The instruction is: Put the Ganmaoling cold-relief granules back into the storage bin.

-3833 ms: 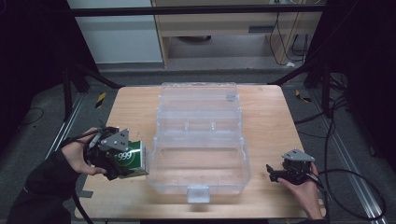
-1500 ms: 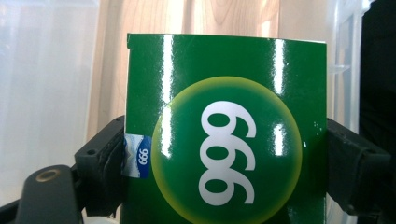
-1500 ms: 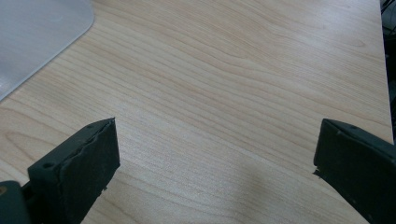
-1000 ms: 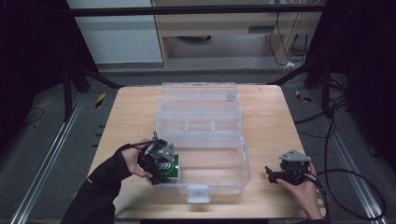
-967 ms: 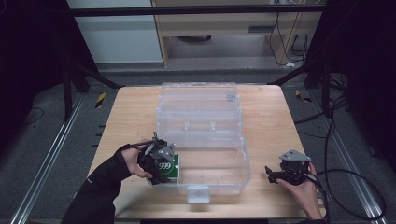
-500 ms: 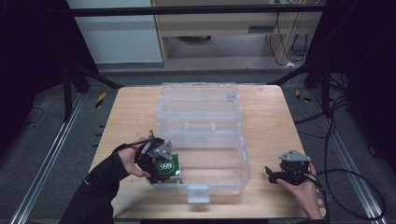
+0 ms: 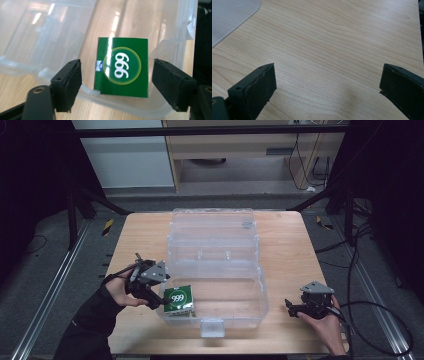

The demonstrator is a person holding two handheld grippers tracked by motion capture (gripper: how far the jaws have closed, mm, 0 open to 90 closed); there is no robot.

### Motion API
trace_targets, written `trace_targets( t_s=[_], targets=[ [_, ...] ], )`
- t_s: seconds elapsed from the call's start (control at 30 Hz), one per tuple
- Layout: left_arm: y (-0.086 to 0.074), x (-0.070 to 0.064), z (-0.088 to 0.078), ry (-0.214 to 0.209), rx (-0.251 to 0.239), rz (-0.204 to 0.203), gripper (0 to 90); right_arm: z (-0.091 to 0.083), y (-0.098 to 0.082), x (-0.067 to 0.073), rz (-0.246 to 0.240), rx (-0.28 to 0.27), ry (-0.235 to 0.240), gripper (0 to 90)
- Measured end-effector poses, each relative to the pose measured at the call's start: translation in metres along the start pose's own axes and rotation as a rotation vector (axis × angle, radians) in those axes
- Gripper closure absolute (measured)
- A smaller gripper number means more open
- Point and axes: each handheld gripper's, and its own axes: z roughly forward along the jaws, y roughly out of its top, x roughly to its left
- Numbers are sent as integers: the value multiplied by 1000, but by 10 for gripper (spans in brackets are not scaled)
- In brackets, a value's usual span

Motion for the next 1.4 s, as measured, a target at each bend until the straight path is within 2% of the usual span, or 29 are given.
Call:
trace_targets(
  t_s=[0.07, 0.1, 0.13, 0.2, 0.23, 0.27, 0.3, 0.33, 0.37, 0.4, 0.43, 0.47, 0.63, 0.7, 0.77, 0.87, 0.9, 0.93, 0.97, 1.0, 1.07, 1.13, 1.17, 1.2, 1.3, 1.4],
  targets=[
    [-11, 0, -8, 49, -21, -46, 288, 0, 0, 1, -9, 7, -1, 12],
    [-11, 0, -8, 49, -21, -46, 299, 1, -1, 1, -8, 7, -1, 13],
    [-20, 2, -13, 79, -40, -84, 310, 1, -1, 1, -11, 8, -1, 14],
    [-32, 3, -16, 108, -54, -134, 314, 1, -1, 1, -12, 8, -2, 18],
    [-32, 3, -16, 108, -54, -134, 318, 1, -1, 1, -12, 8, -2, 18],
    [-42, 3, -18, 133, -71, -177, 318, 1, -2, 0, -10, 6, -2, 20],
    [-42, 3, -18, 133, -71, -177, 320, 1, -2, 0, -10, 9, -3, 20],
    [-48, 4, -18, 145, -85, -201, 320, 1, -2, 0, -10, 9, -3, 20],
    [-54, 4, -17, 157, -98, -227, 316, 1, -2, 0, -12, 9, -4, 20],
    [-65, 5, -15, 187, -113, -282, 315, 1, -2, 1, -9, 8, -2, 20],
    [-71, 5, -14, 206, -112, -303, 308, 1, -2, 1, -10, 9, -2, 20],
    [-71, 5, -14, 206, -112, -303, 298, 1, -2, 1, -10, 9, -2, 20],
    [-98, 8, -6, 281, -139, -428, 285, 1, -2, 0, -9, 9, -5, 20],
    [-110, 9, 4, 299, -136, -480, 266, 1, -3, 0, -9, 10, -5, 20],
    [-113, 9, 7, 301, -135, -497, 261, 1, -3, 0, -9, 10, -5, 20],
    [-123, 9, 16, 327, -146, -544, 262, 1, -3, 0, -6, 9, -7, 19],
    [-129, 10, 21, 351, -150, -578, 266, 1, -3, 0, 0, 7, -7, 19],
    [-129, 10, 21, 351, -150, -578, 266, 1, -4, -1, -1, 7, -6, 19],
    [-134, 10, 26, 385, -152, -616, 266, 1, -4, -1, 0, 7, -7, 19],
    [-134, 10, 26, 385, -152, -616, 266, 1, -4, -1, 0, 7, -7, 19],
    [-139, 11, 28, 425, -143, -648, 267, 1, -4, -2, 0, 8, -9, 18],
    [-145, 12, 29, 452, -157, -688, 263, 1, -5, -3, 12, 8, -11, 17],
    [-147, 12, 29, 454, -164, -696, 263, 1, -5, -3, 12, 8, -11, 17],
    [-152, 11, 31, 478, -158, -707, 258, 1, -5, -4, 16, 8, -15, 16],
    [-155, 10, 33, 494, -157, -718, 258, 2, -6, -5, 21, 11, -19, 15],
    [-163, 9, 35, 524, -156, -749, 258, 3, -7, -6, 28, 17, -22, 15]
  ],
)
